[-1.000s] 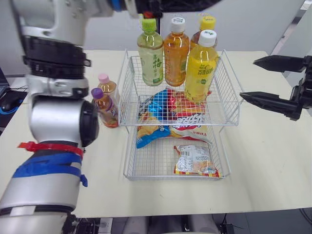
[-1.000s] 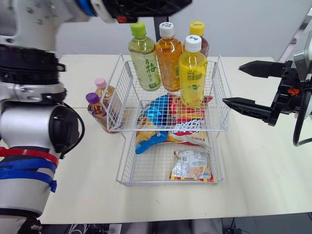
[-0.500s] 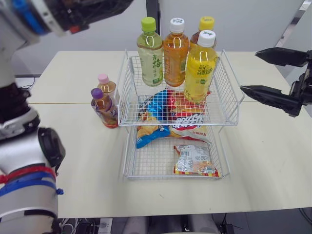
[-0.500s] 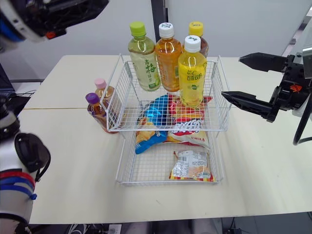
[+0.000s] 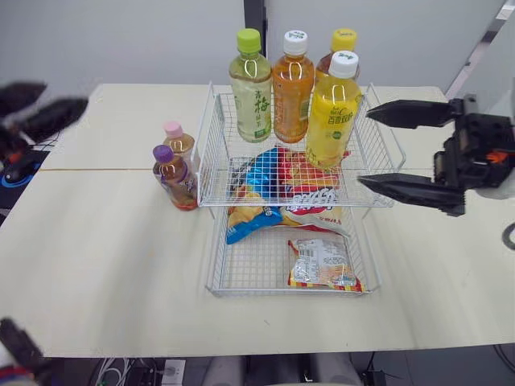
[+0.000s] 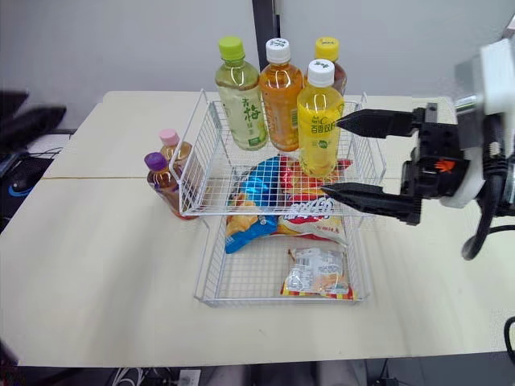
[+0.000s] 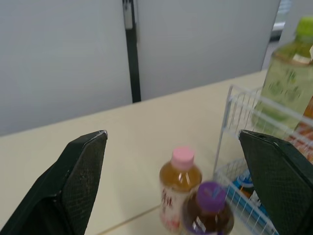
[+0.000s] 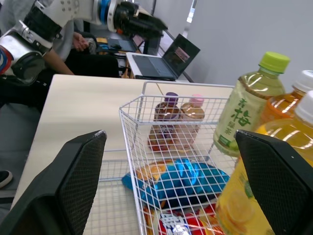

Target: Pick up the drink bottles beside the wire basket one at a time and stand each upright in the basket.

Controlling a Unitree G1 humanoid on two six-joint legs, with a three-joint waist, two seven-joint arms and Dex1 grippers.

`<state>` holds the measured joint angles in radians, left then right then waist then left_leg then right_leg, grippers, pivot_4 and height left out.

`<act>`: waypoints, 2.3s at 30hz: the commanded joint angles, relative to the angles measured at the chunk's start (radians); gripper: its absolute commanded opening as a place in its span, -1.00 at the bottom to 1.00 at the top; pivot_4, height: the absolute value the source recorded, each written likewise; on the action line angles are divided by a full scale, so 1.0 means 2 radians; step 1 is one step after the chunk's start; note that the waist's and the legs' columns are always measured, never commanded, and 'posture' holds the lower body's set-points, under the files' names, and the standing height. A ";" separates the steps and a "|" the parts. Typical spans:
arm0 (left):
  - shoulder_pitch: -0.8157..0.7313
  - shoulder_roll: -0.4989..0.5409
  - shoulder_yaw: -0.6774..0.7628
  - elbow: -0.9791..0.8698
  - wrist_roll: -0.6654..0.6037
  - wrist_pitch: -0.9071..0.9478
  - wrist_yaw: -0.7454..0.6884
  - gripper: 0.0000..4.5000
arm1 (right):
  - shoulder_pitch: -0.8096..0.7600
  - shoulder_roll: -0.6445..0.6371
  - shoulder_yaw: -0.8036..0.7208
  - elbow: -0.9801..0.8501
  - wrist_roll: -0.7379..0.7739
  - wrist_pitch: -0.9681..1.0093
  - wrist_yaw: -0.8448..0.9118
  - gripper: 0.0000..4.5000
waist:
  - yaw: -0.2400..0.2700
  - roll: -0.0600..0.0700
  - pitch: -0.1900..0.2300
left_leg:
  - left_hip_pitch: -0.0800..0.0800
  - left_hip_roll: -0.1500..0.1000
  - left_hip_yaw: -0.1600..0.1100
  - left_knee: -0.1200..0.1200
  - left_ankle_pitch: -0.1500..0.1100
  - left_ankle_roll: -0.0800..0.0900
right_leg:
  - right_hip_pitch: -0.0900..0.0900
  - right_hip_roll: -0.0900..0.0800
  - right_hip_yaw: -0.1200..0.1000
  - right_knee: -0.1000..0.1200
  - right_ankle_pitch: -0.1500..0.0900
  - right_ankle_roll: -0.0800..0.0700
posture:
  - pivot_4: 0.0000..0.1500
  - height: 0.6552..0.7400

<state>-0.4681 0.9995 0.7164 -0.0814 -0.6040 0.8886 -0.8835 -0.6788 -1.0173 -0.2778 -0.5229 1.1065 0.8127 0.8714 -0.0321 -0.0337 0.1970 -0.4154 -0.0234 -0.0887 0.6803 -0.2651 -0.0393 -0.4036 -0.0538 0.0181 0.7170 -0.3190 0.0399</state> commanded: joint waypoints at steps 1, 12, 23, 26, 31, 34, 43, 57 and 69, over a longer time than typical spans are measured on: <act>0.030 -0.037 0.022 -0.052 -0.008 -0.028 0.037 0.99 | -0.017 0.002 0.008 -0.008 -0.001 -0.004 -0.005 1.00 | 0.004 0.000 0.000 | 0.000 0.000 0.000 0.000 0.000 0.000 | 0.000 0.000 0.000 0.000 0.000 0.000 | 1.00 1.00; 0.072 -0.167 -0.076 -0.142 -0.010 -0.060 0.145 0.99 | -0.043 0.002 0.026 -0.009 0.036 0.033 -0.016 1.00 | 0.003 0.000 -0.001 | 0.000 0.000 0.000 0.000 0.000 0.000 | 0.000 0.000 0.000 -0.001 0.001 0.000 | 1.00 1.00; 0.028 -0.200 -0.139 -0.108 0.023 -0.084 0.221 0.99 | -0.070 0.011 0.055 0.001 -0.003 0.031 -0.026 1.00 | 0.002 0.000 -0.001 | 0.000 0.000 0.000 0.000 0.000 0.000 | 0.000 0.000 0.000 -0.001 0.001 0.000 | 1.00 1.00; 0.018 -0.200 -0.150 -0.098 0.026 -0.081 0.227 0.99 | -0.073 0.014 0.055 0.003 -0.003 0.033 -0.025 1.00 | 0.002 0.000 -0.001 | 0.000 0.000 0.000 0.000 0.000 0.000 | 0.000 0.000 0.000 -0.001 0.001 0.000 | 1.00 1.00; 0.013 -0.187 -0.175 -0.081 0.045 -0.085 0.227 0.99 | -0.077 0.017 0.054 0.004 -0.001 0.036 -0.019 1.00 | 0.002 0.000 -0.001 | 0.000 0.000 0.000 0.000 0.000 0.000 | 0.000 0.000 0.000 -0.001 0.001 0.000 | 1.00 1.00; 0.012 -0.188 -0.181 -0.077 0.051 -0.088 0.231 0.99 | -0.078 0.016 0.053 0.005 0.001 0.037 -0.018 1.00 | 0.002 0.000 -0.001 | 0.000 0.000 0.001 0.000 0.000 0.000 | 0.000 0.000 0.000 -0.001 0.001 0.000 | 1.00 1.00; 0.005 -0.189 -0.183 -0.063 0.050 -0.088 0.224 0.17 | -0.075 0.013 0.046 0.006 0.002 0.039 -0.015 1.00 | 0.002 0.000 -0.001 | 0.000 0.000 0.000 0.000 0.000 0.000 | 0.000 0.000 0.000 -0.001 0.001 0.000 | 1.00 1.00; 0.004 -0.167 -0.165 -0.088 0.035 -0.086 0.197 -0.40 | 0.000 -0.014 -0.018 0.020 -0.013 0.012 0.050 1.00 | 0.003 0.000 -0.001 | 0.000 0.000 0.000 0.000 0.000 0.000 | 0.000 0.000 0.000 -0.001 0.001 0.000 | 1.00 1.00; -0.070 -0.029 -0.076 -0.109 -0.049 -0.014 0.171 -0.40 | 0.068 -0.024 -0.060 0.032 -0.033 -0.029 0.099 1.00 | 0.002 -0.001 -0.001 | 0.000 0.000 0.000 0.000 0.000 0.000 | 0.000 0.001 0.000 -0.001 0.001 0.000 | 1.00 1.00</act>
<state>-0.5355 0.8797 0.4954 -0.2903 -0.6654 0.8686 -0.5160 -0.5405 -1.0492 -0.3531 -0.4565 1.0417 0.7810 1.0508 -0.0289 -0.0354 0.1960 -0.4166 -0.0229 -0.0890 0.6799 -0.2651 -0.0390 -0.4036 -0.0521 0.0170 0.7149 -0.3174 0.0396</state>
